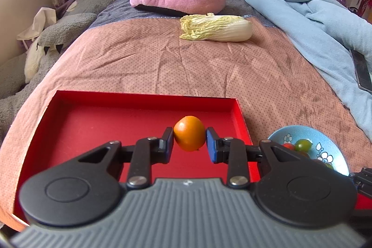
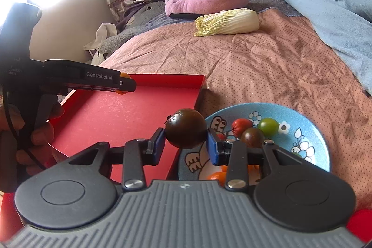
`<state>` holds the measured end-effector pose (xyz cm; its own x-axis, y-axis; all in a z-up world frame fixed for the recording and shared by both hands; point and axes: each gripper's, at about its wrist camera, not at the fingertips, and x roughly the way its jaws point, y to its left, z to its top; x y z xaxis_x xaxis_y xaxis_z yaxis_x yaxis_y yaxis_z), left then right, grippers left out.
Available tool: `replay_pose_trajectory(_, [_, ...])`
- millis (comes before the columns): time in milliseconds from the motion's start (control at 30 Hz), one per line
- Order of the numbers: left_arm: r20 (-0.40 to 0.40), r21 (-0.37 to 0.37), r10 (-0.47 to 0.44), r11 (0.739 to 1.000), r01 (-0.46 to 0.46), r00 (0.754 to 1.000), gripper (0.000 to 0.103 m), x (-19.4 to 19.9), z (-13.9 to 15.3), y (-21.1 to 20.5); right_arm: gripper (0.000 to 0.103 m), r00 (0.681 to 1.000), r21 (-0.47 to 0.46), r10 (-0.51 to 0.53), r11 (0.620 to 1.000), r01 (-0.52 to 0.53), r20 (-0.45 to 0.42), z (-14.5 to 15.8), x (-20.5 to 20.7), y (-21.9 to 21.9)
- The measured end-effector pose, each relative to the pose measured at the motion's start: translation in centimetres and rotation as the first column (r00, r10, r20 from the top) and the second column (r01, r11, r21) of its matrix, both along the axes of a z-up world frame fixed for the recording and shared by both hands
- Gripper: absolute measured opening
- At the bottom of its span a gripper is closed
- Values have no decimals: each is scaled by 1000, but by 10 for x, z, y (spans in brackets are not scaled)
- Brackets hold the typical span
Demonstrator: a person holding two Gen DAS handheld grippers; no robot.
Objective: Organize fruits
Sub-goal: 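Lift and carry the small orange and dark tomato over the plate, then lower onto the plate and open the left gripper while the right releases the dark tomato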
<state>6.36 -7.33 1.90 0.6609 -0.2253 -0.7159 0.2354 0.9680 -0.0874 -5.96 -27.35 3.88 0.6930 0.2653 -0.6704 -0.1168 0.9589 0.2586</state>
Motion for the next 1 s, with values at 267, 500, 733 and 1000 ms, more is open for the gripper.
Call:
replay_pose_trajectory(267, [-7, -4, -96, 995, 96, 995, 33, -11, -5, -43, 44, 995, -22, -93, 995, 93, -25, -12, -13, -40])
replay_pose_trajectory(500, [-23, 5, -174, 985, 174, 985, 33, -22, -15, -78, 44, 990, -28, -137, 990, 136, -43, -21, -19, -59])
replay_pose_trajectory(733, [-38, 29, -230, 972, 231, 972, 33, -34, -24, -100, 44, 983, -55, -170, 984, 167, -63, -31, -12, -70])
replay_pose_trajectory(1000, [-48, 45, -276, 960, 278, 960, 33, -40, -34, -116, 44, 978, -107, -197, 976, 189, -69, -42, -4, -78])
